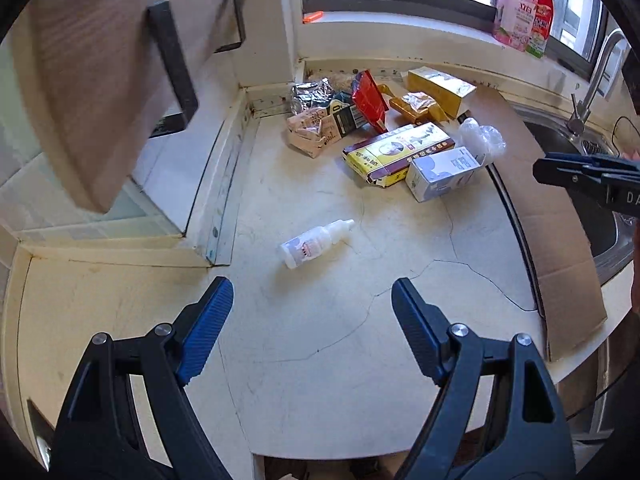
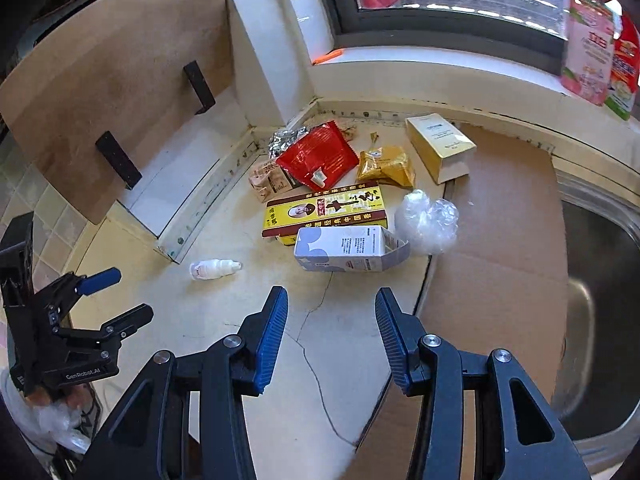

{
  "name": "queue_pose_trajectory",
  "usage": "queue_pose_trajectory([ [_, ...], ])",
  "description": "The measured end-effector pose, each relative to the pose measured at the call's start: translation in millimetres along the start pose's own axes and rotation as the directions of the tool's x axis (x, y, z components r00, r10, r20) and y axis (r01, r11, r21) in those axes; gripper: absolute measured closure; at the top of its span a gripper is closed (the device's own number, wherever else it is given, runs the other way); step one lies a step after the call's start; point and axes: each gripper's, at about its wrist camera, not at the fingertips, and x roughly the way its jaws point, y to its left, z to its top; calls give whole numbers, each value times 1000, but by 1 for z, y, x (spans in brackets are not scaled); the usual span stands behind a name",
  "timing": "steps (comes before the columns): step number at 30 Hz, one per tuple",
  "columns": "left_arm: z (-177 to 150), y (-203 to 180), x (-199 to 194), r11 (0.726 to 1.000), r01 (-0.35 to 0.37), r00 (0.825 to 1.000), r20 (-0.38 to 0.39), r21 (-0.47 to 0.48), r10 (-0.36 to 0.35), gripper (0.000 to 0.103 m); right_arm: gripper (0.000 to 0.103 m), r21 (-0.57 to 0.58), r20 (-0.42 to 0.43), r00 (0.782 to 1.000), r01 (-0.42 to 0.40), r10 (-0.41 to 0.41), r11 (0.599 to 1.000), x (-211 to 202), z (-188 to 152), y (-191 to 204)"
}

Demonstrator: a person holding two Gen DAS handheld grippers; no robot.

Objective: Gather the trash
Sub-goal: 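Raise both tools back to the counter toward the white bottle, then grasp the white dropper bottle with the left gripper while the right grasps the white box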

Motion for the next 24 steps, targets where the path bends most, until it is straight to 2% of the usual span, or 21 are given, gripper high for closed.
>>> queue_pose_trajectory([
  [4,20,-14,39,997,-26,998,-51,67,30,28,57,-80,-36,999,-35,33,996,35,16,-12],
  [8,36,-18,75,995,-21,992,-119,102,33,35,57,-147,-61,995,-86,78,985,58,31,-20],
  [16,43,-17,117,991,9,971,-238,131,23,45,57,-322,-120,984,-164,131,932,100,51,-16],
  [19,41,-17,127,993,21,960,-280,117,13,49,57,-347,-157,978,-185,137,919,117,55,-13],
  [22,43,-12,129,997,46,953,-301,68,-23,58,53,-377,-185,973,-199,137,905,132,57,-12],
  [24,44,-8,131,998,58,947,-319,25,-47,63,53,-386,-226,963,-229,149,894,139,57,-11],
])
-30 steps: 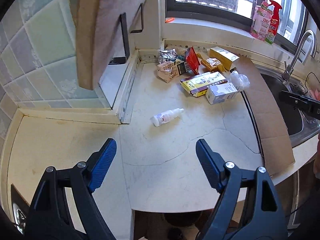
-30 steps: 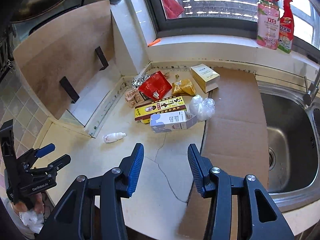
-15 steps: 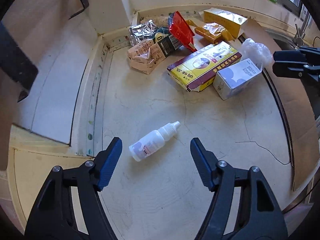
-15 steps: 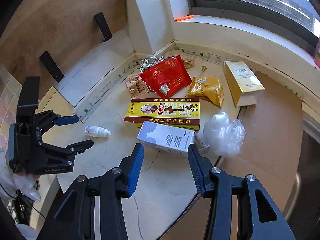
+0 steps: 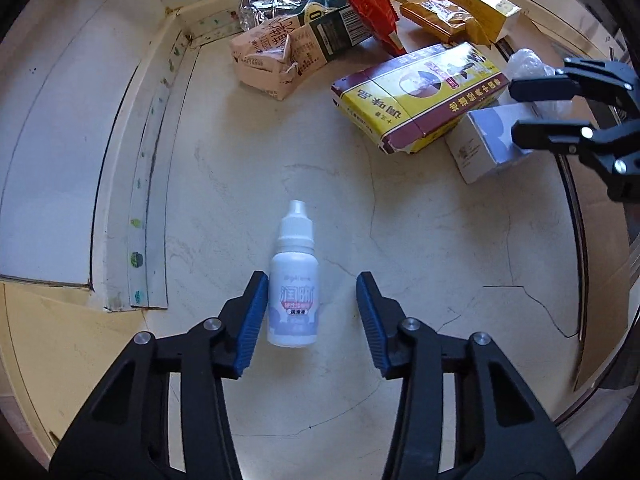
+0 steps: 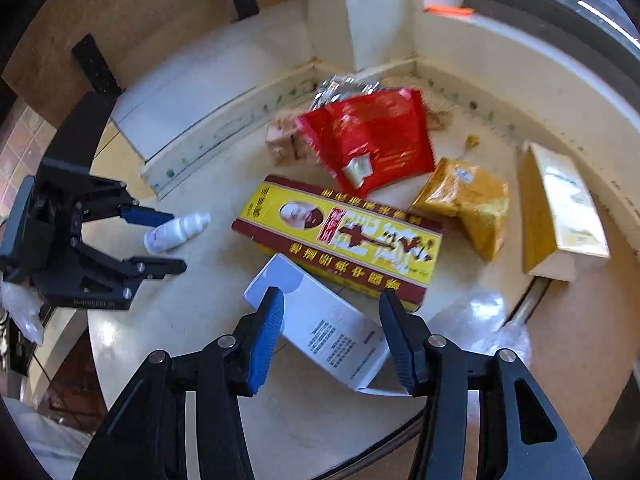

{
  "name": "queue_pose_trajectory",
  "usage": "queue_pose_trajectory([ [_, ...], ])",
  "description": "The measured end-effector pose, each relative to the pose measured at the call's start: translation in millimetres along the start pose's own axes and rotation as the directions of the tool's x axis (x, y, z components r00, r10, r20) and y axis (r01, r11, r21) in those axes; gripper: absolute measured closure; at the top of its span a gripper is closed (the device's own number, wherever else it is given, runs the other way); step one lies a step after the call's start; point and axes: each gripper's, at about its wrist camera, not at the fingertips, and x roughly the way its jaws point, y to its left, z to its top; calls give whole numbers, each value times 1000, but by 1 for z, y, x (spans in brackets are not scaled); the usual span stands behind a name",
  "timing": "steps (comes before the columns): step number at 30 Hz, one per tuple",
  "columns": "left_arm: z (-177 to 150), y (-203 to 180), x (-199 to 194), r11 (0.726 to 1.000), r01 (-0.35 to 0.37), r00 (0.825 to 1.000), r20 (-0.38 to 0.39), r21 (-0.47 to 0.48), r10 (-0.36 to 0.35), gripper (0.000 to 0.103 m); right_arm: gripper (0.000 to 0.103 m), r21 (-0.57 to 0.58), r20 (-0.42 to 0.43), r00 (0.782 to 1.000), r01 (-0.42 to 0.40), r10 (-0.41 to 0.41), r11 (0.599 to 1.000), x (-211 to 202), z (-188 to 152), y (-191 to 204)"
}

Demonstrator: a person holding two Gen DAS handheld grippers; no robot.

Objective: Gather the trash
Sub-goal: 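Grasp the white dropper bottle with the left gripper while the right grasps the white box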

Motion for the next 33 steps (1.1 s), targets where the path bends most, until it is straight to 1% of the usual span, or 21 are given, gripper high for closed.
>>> queue_pose_trajectory([
  [1,0,1,0,1000,6,1000,-5,-14,-6,64,52,-12,-13,1000,-17,16,1000,3,-1,1],
  [2,1,4,2,1000,10,1000,-9,-29,-10,64,52,-24,-9,999,-30,30,999,3,-1,3],
  [4,1,7,3,998,22,1000,-15,-57,-22,64,50,-57,-16,999,-41,40,998,5,-4,7],
  [8,-1,11,4,993,34,999,-25,-109,-37,65,49,-90,-36,998,-60,57,994,9,-7,16],
  [18,-5,17,6,982,19,1000,-7,-190,-20,66,48,-123,-45,999,-35,29,992,11,-13,24],
  [19,-5,17,5,980,16,1000,-4,-200,-17,67,48,-128,-43,999,-29,23,991,10,-14,25],
  [21,-5,19,3,976,10,1000,5,-217,-10,79,49,-136,-38,999,-17,12,991,10,-16,27],
  [22,-4,19,2,975,9,1000,8,-222,-7,82,50,-140,-34,999,-11,6,990,9,-17,28],
  [23,-3,17,1,974,3,1000,7,-226,-1,82,51,-142,-30,1000,-5,1,990,9,-18,29],
  [25,-2,12,-1,976,-31,999,13,-214,34,82,64,-143,-12,1000,1,-3,990,5,-20,32],
  [26,2,8,-1,978,-50,998,14,-205,54,82,65,-139,-2,1000,7,-7,990,2,-20,33],
  [27,0,4,-3,978,-68,997,19,-197,73,82,76,-127,-11,1000,5,-7,992,1,-19,34],
  [28,-3,0,-5,979,-74,996,26,-192,80,82,87,-118,9,1000,1,0,993,-4,-19,35],
  [30,-8,-6,-13,978,-82,995,43,-191,92,82,97,-101,29,1000,-9,12,995,-13,-19,37],
  [31,-10,-9,-17,978,-83,994,54,-192,95,82,100,-96,34,999,4,-1,995,-16,-20,39],
  [33,-15,-14,-26,979,-84,993,72,-188,99,82,100,-101,36,999,34,-30,994,-18,-22,44],
])
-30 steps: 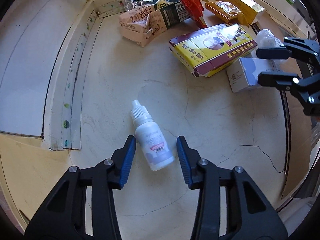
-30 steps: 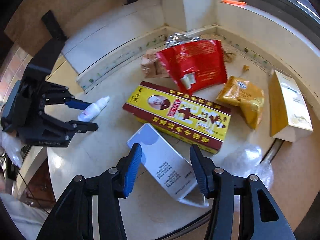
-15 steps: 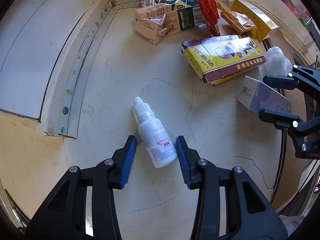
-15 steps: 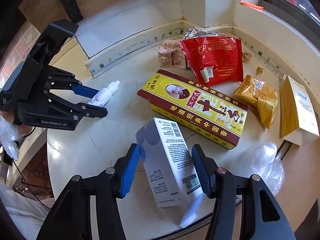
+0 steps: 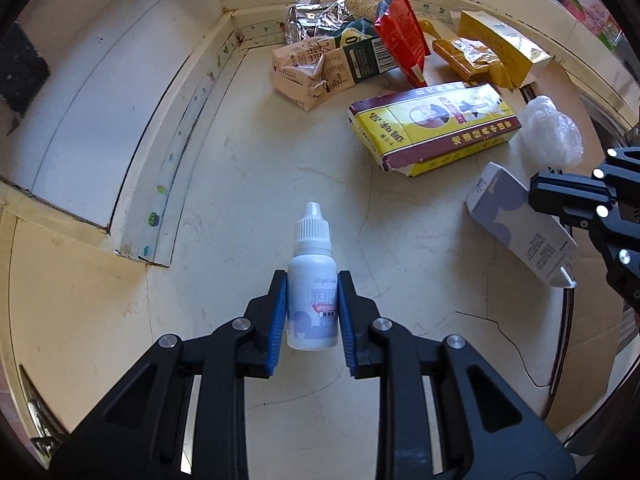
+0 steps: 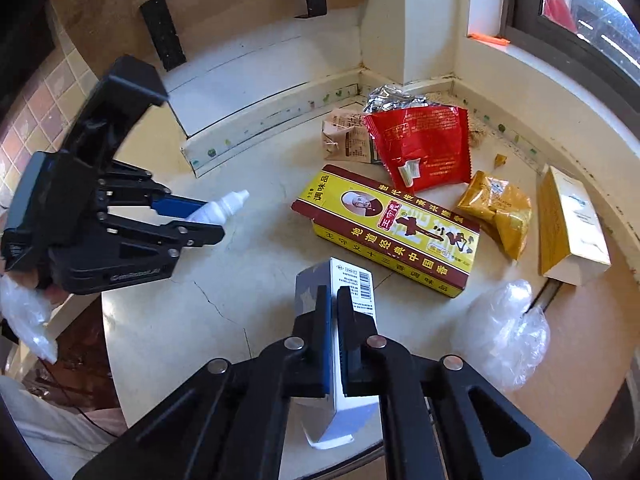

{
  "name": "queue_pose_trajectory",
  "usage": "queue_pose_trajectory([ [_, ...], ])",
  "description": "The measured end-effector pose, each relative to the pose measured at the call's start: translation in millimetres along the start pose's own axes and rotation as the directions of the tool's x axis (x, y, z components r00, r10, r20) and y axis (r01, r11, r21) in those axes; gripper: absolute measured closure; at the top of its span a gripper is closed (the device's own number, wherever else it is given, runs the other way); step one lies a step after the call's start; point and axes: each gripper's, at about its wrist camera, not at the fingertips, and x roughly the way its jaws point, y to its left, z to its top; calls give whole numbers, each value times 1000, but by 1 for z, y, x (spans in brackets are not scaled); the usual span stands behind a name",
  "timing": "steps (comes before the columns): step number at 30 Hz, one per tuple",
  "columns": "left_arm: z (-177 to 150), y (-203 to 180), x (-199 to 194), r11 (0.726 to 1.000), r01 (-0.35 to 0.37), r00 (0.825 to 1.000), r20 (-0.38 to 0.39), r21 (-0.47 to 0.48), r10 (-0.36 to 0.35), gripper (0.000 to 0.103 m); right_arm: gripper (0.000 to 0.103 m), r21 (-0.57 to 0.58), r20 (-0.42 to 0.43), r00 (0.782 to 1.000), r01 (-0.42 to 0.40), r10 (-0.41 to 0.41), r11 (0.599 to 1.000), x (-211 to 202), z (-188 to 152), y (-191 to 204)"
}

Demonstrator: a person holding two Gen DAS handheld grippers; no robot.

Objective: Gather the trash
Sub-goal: 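Grasp the white dropper bottle with the left gripper while the right grasps the white box, then lift the bottle and white box off the counter and carry them down over the bin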

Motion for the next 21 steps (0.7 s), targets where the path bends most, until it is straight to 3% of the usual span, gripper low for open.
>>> queue_pose_trajectory([
  [2,-7,-2,-10,1000,-1,1000,10,13,0,82,100,6,7,1000,24,-24,1000,-1,-1,3],
  [5,-15,-8,-24,1000,4,1000,15,30,-4,82,85,39,-29,1000,11,-9,999,4,-2,0],
  [7,-19,-8,-29,999,5,1000,18,39,-6,82,65,26,-48,999,18,-17,1000,8,-4,2],
  [9,-24,-8,-34,999,9,1000,24,42,-10,82,57,11,-52,998,37,-36,999,12,-7,2],
  [15,-26,-4,-38,999,8,999,35,35,-9,82,57,30,-110,993,38,-35,999,34,-9,-4],
  [17,-28,-2,-40,1000,7,999,40,30,-8,82,68,51,-125,992,29,-22,998,40,-10,-7],
  [21,-33,1,-45,1000,4,999,52,30,-6,82,68,62,-99,995,25,-19,998,37,-11,-3],
])
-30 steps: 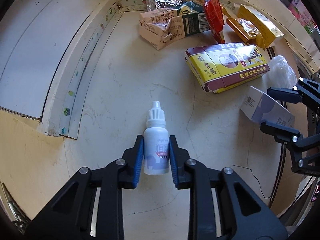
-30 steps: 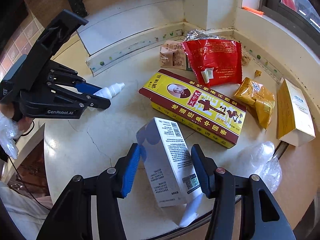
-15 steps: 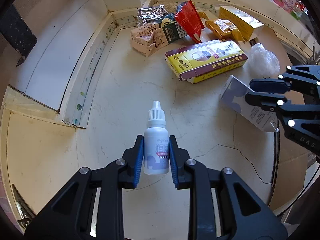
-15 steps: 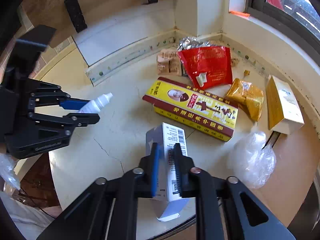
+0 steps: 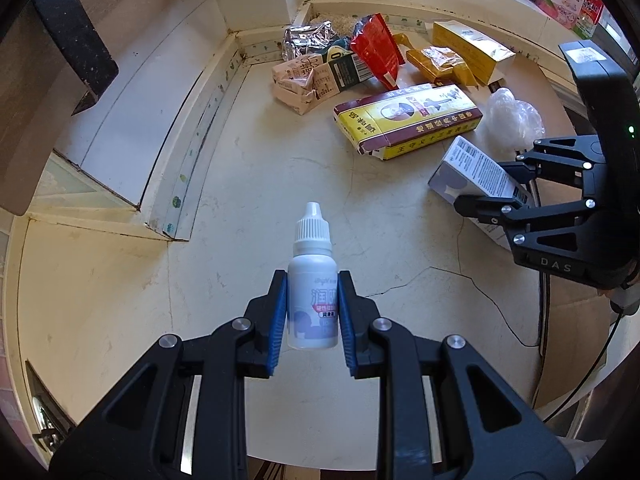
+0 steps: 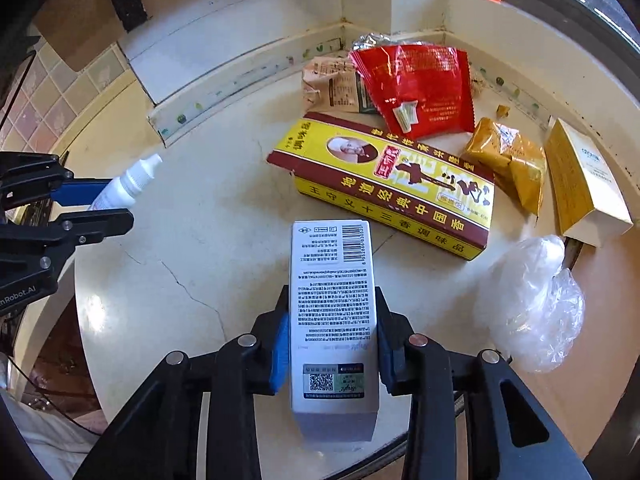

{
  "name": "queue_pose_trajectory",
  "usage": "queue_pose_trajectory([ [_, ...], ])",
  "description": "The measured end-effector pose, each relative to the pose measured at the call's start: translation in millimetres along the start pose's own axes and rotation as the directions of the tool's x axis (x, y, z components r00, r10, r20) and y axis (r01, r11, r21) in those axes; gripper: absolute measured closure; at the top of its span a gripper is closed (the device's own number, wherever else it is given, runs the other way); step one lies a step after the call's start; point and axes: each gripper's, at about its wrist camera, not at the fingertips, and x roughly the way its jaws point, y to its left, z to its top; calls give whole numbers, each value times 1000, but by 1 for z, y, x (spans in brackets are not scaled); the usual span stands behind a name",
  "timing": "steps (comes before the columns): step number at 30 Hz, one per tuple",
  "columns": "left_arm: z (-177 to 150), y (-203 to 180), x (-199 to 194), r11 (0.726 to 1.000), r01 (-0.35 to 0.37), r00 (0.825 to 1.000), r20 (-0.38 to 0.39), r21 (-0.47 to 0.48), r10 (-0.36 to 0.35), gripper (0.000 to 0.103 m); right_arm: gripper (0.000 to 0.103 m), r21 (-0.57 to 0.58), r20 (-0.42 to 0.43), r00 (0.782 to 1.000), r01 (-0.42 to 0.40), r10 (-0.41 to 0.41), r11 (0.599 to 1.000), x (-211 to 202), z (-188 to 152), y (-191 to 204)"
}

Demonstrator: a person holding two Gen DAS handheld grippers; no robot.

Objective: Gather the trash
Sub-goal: 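Lift the bottle and white box off the counter and carry them down over the bin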

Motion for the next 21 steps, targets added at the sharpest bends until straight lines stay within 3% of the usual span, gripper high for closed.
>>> queue_pose_trajectory([
  [10,-21,-4,-27,999,24,999,48,30,-26,82,69,25,76,997,5,-7,1000,-40,-10,45],
  [21,-96,11,-85,990,133,984,115,37,-136,82,69,179,107,988,89,-109,980,-100,-61,131],
])
